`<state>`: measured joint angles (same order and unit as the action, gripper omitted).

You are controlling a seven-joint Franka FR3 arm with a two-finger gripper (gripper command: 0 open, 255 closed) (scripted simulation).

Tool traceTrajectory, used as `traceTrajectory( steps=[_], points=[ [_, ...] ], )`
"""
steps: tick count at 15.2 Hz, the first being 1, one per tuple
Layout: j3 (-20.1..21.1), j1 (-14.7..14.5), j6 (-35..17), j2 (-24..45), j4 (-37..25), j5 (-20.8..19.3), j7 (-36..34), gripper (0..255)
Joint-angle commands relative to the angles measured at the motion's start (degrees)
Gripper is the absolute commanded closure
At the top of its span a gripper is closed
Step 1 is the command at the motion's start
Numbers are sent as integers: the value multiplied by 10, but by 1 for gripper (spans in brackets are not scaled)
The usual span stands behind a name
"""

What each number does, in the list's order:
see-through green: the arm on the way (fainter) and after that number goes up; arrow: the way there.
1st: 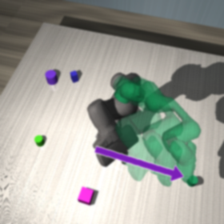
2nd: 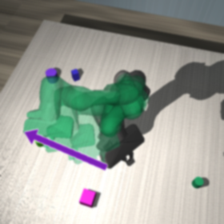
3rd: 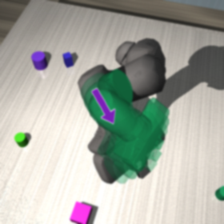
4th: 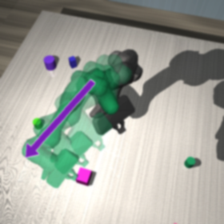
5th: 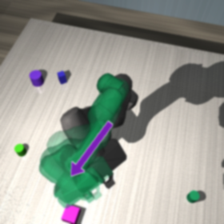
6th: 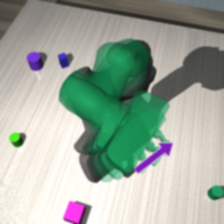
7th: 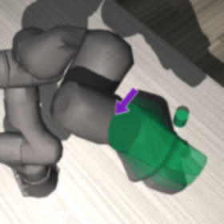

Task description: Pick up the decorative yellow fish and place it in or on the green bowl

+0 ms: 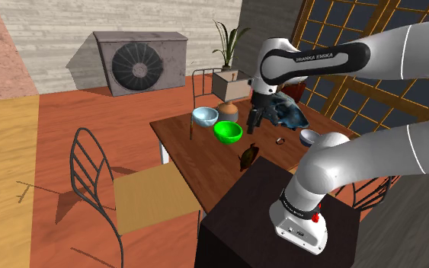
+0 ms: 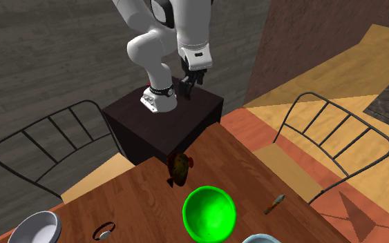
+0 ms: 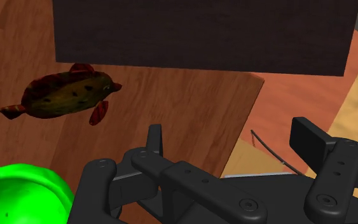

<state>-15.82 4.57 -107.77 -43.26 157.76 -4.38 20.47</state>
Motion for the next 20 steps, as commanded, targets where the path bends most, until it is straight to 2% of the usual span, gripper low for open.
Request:
traceTrajectory(
  steps=[1, 5, 8, 10, 12, 14, 15, 17, 18, 20],
  points=[
    [-23, 2, -53, 30, 15, -11, 28, 0],
    [-72, 2, -158, 101, 38, -24, 86, 0],
    [-112, -8, -240, 171, 43, -19, 137, 0],
    [-142, -24, -295, 225, 41, -2, 178, 0],
    [-174, -48, -347, 284, 33, 33, 231, 0],
    [-207, -82, -394, 349, 20, 98, 303, 0],
    [-221, -101, -414, 384, 10, 146, 349, 0],
    [-231, -126, -439, 460, -15, 272, 463, 0],
    [-222, -125, -444, 499, -32, 338, 522, 0],
    [-180, -93, -448, 568, -68, 447, 622, 0]
  ],
)
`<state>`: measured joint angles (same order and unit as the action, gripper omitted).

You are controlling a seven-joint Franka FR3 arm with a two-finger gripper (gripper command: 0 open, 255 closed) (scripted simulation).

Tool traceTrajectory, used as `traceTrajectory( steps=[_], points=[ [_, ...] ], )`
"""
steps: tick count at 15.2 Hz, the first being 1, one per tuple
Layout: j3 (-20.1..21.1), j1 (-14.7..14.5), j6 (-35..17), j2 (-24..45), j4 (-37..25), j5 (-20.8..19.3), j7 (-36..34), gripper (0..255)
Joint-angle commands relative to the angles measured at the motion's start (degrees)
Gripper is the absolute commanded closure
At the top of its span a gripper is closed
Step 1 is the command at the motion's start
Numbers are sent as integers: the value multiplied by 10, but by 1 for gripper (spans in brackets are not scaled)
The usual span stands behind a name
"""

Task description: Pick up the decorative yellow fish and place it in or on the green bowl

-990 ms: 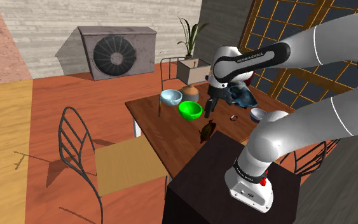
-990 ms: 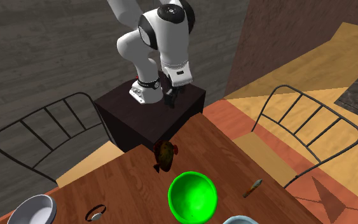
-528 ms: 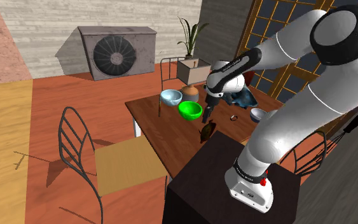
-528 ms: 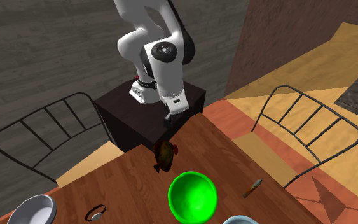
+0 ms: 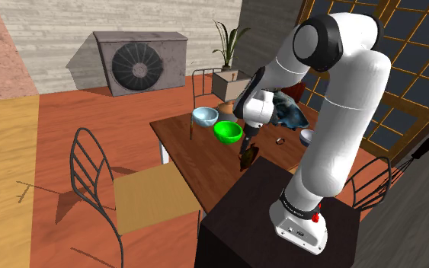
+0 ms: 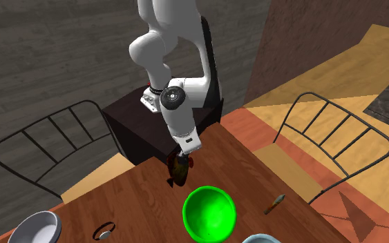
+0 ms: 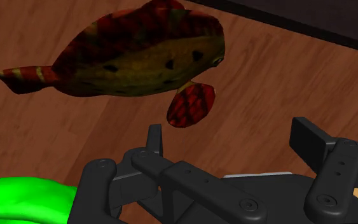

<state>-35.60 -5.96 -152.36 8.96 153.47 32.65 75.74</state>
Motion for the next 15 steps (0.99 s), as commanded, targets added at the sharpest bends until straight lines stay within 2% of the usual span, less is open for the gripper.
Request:
traceTrajectory(
  steps=[1, 9, 15],
  points=[
    [41, 34, -4, 73, -42, 112, 105, 0],
    [117, 81, -34, 146, -69, 220, 183, 0],
    [117, 81, -34, 146, -69, 220, 183, 0]
  ],
)
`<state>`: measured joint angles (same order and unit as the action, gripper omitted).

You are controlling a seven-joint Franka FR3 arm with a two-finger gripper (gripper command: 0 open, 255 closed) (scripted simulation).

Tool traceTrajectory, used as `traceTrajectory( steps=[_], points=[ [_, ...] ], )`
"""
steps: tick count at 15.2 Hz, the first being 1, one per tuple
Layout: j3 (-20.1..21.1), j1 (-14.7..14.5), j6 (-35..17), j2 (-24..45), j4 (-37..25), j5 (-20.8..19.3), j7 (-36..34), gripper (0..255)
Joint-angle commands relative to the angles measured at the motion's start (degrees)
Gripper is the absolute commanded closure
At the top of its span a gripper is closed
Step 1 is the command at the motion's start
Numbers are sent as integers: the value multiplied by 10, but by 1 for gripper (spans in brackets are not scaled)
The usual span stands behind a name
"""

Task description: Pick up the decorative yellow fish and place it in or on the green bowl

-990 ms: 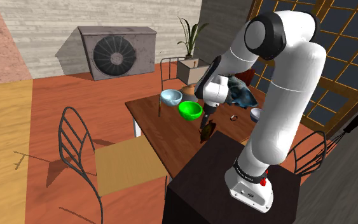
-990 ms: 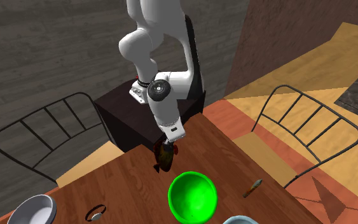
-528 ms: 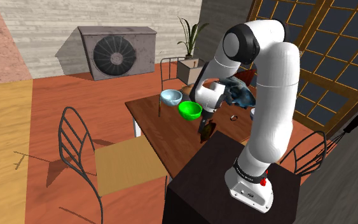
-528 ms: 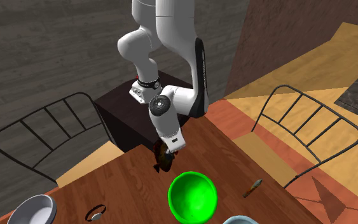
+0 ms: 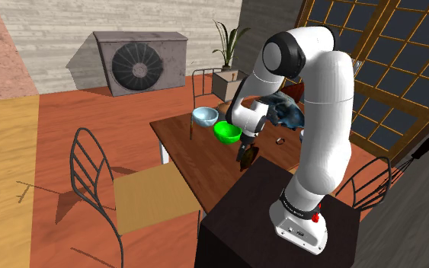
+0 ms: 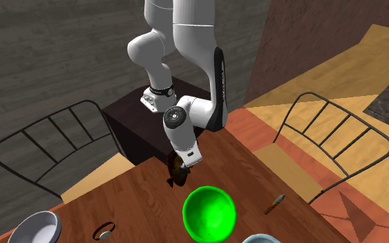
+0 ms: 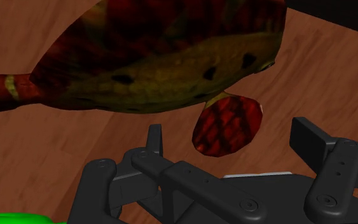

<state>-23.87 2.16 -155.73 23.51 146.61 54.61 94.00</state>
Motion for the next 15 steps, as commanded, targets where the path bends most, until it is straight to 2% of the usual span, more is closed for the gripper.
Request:
traceTrajectory(
  steps=[1, 2, 3, 12, 15],
  points=[
    [0, 0, 0, 0, 0, 0, 0, 0],
    [0, 0, 0, 0, 0, 0, 0, 0],
    [0, 0, 0, 0, 0, 0, 0, 255],
    [0, 0, 0, 0, 0, 0, 0, 255],
    [-26, -19, 9, -31, 14, -41, -33, 255]
  ],
)
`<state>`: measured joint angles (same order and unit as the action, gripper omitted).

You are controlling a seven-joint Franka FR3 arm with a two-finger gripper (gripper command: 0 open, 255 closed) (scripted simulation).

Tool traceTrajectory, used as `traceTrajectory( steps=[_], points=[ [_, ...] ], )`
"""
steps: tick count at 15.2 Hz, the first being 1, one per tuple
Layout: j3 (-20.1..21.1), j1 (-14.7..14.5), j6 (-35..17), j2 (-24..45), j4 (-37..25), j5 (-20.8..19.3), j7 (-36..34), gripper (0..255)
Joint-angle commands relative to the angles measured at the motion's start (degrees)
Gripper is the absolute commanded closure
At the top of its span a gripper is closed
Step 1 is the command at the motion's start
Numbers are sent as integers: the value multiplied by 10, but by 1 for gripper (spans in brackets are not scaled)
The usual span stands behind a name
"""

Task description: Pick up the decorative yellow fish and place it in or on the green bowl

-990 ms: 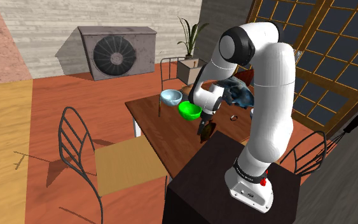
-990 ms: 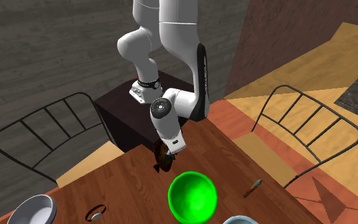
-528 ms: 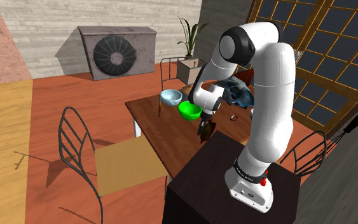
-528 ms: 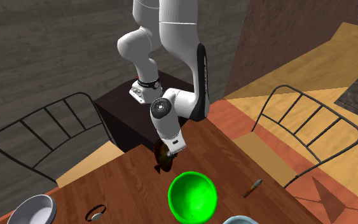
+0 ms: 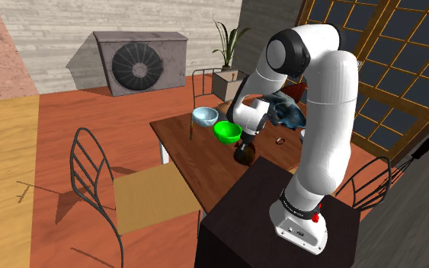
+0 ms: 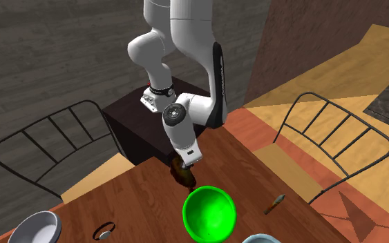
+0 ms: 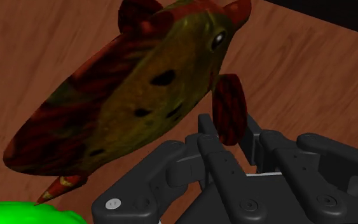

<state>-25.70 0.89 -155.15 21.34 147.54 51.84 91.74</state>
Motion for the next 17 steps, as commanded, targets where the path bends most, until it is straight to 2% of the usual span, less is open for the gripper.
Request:
traceTrajectory(
  steps=[1, 11, 17],
  points=[
    [-16, -12, 7, -19, 9, -27, -22, 255],
    [-107, -71, 41, -130, 45, -198, -156, 255],
    [-142, -83, 71, -204, 57, -319, -248, 255]
  ],
)
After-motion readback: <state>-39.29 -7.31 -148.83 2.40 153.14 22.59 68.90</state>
